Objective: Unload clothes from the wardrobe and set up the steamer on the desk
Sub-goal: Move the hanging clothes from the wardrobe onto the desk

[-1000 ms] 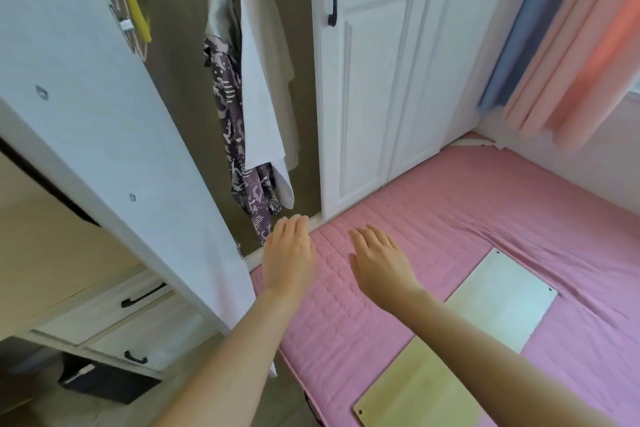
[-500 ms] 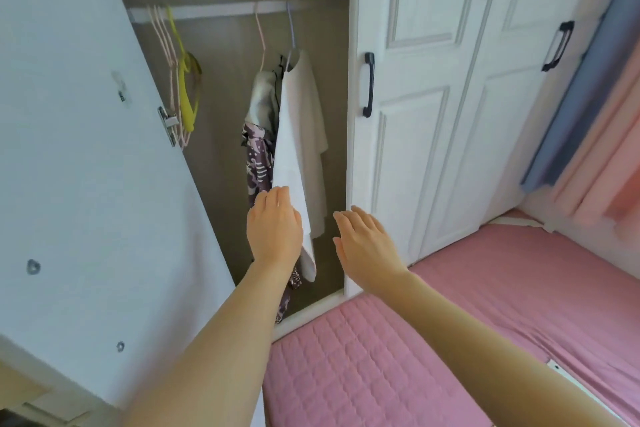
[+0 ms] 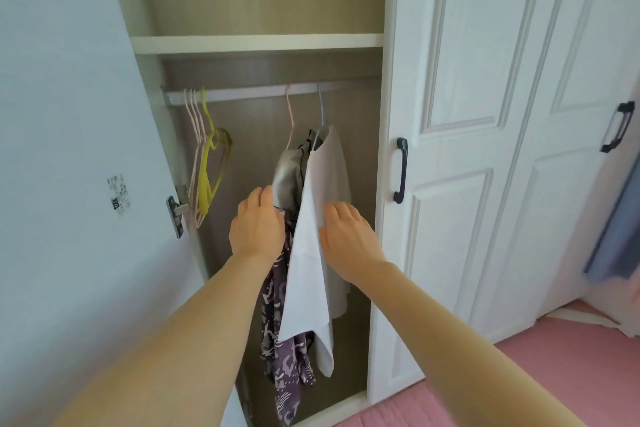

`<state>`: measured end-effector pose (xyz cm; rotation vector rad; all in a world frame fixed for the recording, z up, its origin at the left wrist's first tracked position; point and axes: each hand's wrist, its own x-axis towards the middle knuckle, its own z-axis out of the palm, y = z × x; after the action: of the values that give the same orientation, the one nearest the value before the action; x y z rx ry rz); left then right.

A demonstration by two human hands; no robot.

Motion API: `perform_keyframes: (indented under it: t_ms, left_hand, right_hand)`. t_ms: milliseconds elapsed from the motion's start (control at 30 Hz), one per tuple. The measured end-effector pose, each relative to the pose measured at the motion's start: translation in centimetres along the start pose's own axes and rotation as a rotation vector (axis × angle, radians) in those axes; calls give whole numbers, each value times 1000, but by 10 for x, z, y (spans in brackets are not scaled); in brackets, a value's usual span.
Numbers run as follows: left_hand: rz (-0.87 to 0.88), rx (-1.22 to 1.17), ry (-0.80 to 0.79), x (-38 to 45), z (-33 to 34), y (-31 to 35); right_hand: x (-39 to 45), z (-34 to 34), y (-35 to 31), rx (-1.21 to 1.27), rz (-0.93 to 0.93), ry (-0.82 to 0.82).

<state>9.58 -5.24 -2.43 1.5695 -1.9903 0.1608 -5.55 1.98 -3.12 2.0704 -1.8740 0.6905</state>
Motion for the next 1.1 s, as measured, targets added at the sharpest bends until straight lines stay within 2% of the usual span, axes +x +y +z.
perform_keyframes:
  t_ms: [333,833,1100]
  left_hand:
    - [21,84,-109,58,23,-2]
    - [-122,-269,-140,111,49,25]
    - [-194,-500,-188,160,52,42]
  right_hand:
    - [94,24,7,32,27,-14]
    - [124,53,47,439,317,-44]
    - [155,49,63,570,386,-32]
